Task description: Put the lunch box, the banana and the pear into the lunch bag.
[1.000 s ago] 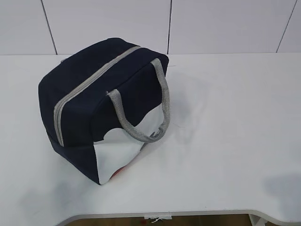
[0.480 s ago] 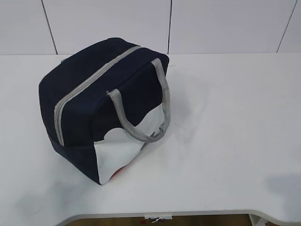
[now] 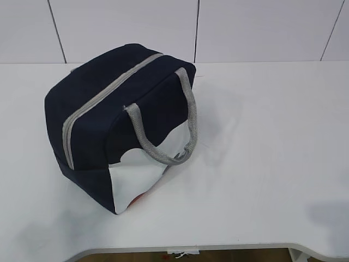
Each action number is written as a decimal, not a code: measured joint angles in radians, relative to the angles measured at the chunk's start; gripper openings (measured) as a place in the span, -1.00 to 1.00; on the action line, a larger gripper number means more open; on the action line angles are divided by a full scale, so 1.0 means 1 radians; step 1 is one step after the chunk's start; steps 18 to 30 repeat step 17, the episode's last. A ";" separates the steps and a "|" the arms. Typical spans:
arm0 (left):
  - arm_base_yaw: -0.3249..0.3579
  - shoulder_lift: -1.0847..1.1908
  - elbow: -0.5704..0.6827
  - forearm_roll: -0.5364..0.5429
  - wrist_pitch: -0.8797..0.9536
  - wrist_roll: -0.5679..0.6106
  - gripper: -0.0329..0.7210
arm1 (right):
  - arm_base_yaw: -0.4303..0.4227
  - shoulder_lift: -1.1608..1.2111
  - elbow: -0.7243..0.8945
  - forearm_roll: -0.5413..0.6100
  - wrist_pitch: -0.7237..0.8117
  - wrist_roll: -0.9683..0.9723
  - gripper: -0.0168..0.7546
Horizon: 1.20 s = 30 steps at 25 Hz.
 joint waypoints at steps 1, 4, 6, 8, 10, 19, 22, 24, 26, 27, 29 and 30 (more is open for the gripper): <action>0.000 0.000 0.000 0.000 0.000 0.000 -0.27 | 0.000 0.000 0.000 0.000 0.000 0.000 -0.07; 0.000 0.000 0.000 0.000 0.000 0.000 -0.27 | 0.000 0.000 0.000 0.000 0.000 0.000 -0.07; 0.000 0.000 0.000 0.000 0.000 0.000 -0.27 | 0.000 0.000 0.000 0.000 0.000 0.000 -0.07; 0.000 0.000 0.000 0.000 0.000 0.000 -0.27 | 0.000 0.000 0.000 0.000 0.000 0.000 -0.07; 0.000 0.000 0.000 0.000 0.000 0.000 -0.27 | 0.000 0.000 0.000 0.000 0.000 0.000 -0.07; 0.000 0.000 0.000 0.000 0.000 0.000 -0.27 | 0.000 0.000 0.000 0.000 0.000 0.000 -0.07; 0.000 0.000 0.000 0.000 0.000 0.000 -0.27 | 0.000 0.000 0.000 0.000 0.000 0.000 -0.07; 0.000 0.000 0.000 0.000 0.000 0.000 -0.27 | 0.000 0.000 0.000 0.000 0.000 0.000 -0.07; 0.000 0.000 0.000 0.000 0.000 0.000 -0.27 | 0.000 0.000 0.000 0.000 0.000 0.000 -0.07; 0.000 0.000 0.000 0.000 0.000 0.000 -0.27 | 0.000 0.000 0.000 0.000 0.000 0.000 -0.07; 0.000 0.000 0.000 0.000 0.000 0.000 -0.27 | 0.000 0.000 0.000 0.000 0.000 0.000 -0.07; 0.000 0.000 0.000 0.000 0.000 0.000 -0.27 | 0.000 0.000 0.000 0.000 0.000 0.000 -0.07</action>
